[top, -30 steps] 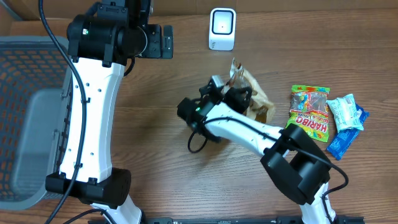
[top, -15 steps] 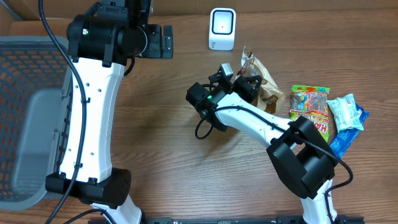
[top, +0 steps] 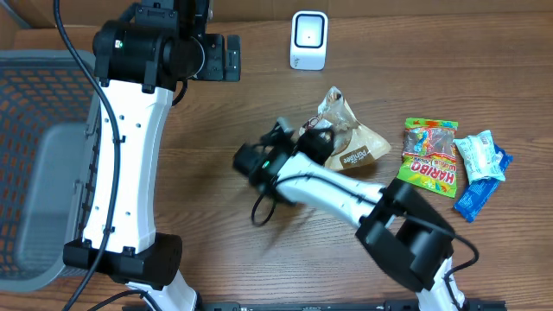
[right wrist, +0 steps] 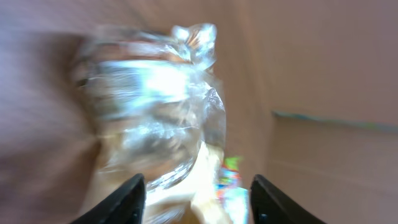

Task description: Scan the item barcode

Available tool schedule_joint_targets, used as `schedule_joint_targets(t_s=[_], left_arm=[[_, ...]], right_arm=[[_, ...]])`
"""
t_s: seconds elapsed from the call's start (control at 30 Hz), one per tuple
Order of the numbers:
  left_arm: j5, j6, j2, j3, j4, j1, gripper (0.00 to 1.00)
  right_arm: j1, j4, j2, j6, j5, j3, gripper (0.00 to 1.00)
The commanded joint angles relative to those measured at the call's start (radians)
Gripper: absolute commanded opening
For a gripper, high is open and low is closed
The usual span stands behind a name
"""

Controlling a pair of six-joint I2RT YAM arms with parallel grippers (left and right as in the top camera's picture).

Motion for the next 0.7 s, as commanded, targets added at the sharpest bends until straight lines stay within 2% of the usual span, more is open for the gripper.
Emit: schedule_joint_targets(t_s=[0.0, 0.13, 0.27, 0.3, 0.37, 0.47, 0.53, 0.67], left_arm=[[-0.005, 0.019, 0.008, -0.003, 0.003, 0.003, 1.0], [-0.005, 0.019, 0.008, -0.003, 0.003, 0.003, 1.0], [-0.005, 0.019, 0.008, -0.003, 0.003, 0.003, 1.0], [-0.005, 0.019, 0.009, -0.003, 0.003, 0.003, 1.0], [-0.005, 0.019, 0.008, -0.003, 0.003, 0.003, 1.0], [-0.005, 0.019, 0.008, -0.003, 0.003, 0.003, 1.0], [-0.005, 0.019, 0.009, -0.003, 0.003, 0.003, 1.0], [-0.005, 0.019, 0.008, -0.003, 0.003, 0.003, 1.0]], right_arm=[[0.043, 0.013, -0.002, 0.011, -0.145, -0.007, 0.56], [0.027, 0.002, -0.006, 0.077, -0.248, 0.019, 0.58], [-0.079, -0.032, -0.048, 0.085, -0.471, 0.088, 0.7], [-0.116, -0.04, -0.064, 0.08, -0.525, 0.106, 0.78], [-0.17, -0.043, -0.084, 0.019, -0.619, 0.122, 0.83], [-0.248, -0.028, -0.085, -0.101, -0.739, 0.123, 0.84], [-0.278, 0.007, -0.053, -0.203, -0.719, 0.109, 0.84], [-0.278, 0.041, 0.001, -0.241, -0.653, 0.106, 0.84]])
